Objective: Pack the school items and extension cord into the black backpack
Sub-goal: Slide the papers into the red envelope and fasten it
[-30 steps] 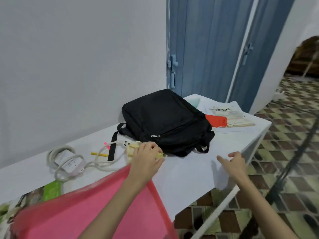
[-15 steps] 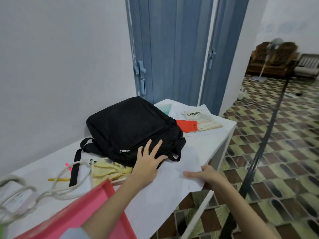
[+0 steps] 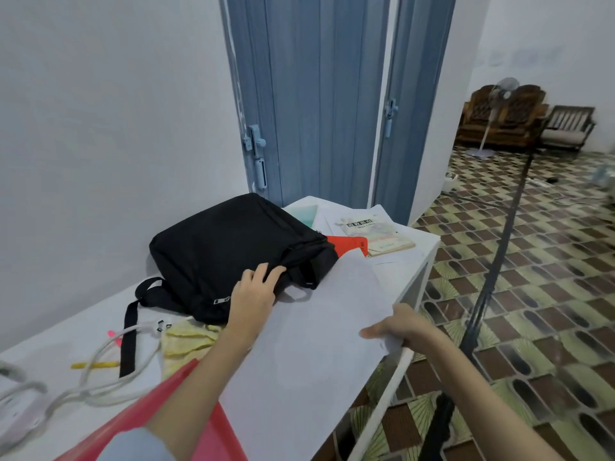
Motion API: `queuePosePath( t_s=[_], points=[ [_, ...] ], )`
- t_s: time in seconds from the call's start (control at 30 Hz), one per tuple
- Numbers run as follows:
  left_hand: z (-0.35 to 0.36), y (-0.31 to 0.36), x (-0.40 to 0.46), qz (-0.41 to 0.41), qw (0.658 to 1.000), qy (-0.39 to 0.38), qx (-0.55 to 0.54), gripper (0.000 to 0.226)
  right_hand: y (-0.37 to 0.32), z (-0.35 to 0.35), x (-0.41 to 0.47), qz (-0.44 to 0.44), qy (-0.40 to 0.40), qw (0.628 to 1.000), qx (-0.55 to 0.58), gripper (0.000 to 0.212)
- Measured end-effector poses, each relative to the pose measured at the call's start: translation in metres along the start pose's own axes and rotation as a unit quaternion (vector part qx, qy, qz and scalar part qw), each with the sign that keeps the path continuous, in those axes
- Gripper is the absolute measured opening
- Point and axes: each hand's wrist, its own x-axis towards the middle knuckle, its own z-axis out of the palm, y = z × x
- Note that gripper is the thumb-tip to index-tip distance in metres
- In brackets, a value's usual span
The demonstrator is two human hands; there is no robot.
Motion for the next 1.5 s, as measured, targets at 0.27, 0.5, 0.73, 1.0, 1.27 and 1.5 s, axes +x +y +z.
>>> queuePosePath(
  t_s=[0.27,0.5,0.73,1.0,1.27,1.5],
  points=[
    [0.003,0.006,-0.005,-0.043,0.999,0.005,-0.023,0.061,-0.011,-0.065,-0.007,-0.029,0.111,0.989,-0.09,0.016],
    [-0.007,0.031,0.006,-0.085,0.967,-0.146,-0.189,0.014,-0.019,-0.111,-0.015,-0.062,0.109,0.98,-0.158,0.016],
    [0.002,0.096,0.044,-0.175,0.857,-0.251,-0.415,0.105,-0.035,-0.143,-0.018,-0.115,0.13,0.966,-0.192,0.034],
    [0.02,0.146,0.088,-0.154,0.778,-0.27,-0.546,0.031,-0.033,-0.192,-0.014,-0.155,0.117,0.973,-0.123,0.029],
    [0.011,0.15,0.118,-0.259,0.736,-0.079,-0.62,0.003,-0.019,-0.195,0.026,-0.106,0.073,0.979,0.157,0.086],
    [-0.014,0.149,0.123,-0.23,0.777,0.046,-0.584,0.023,-0.055,-0.157,0.049,-0.247,0.088,0.954,0.144,0.027]
  ],
)
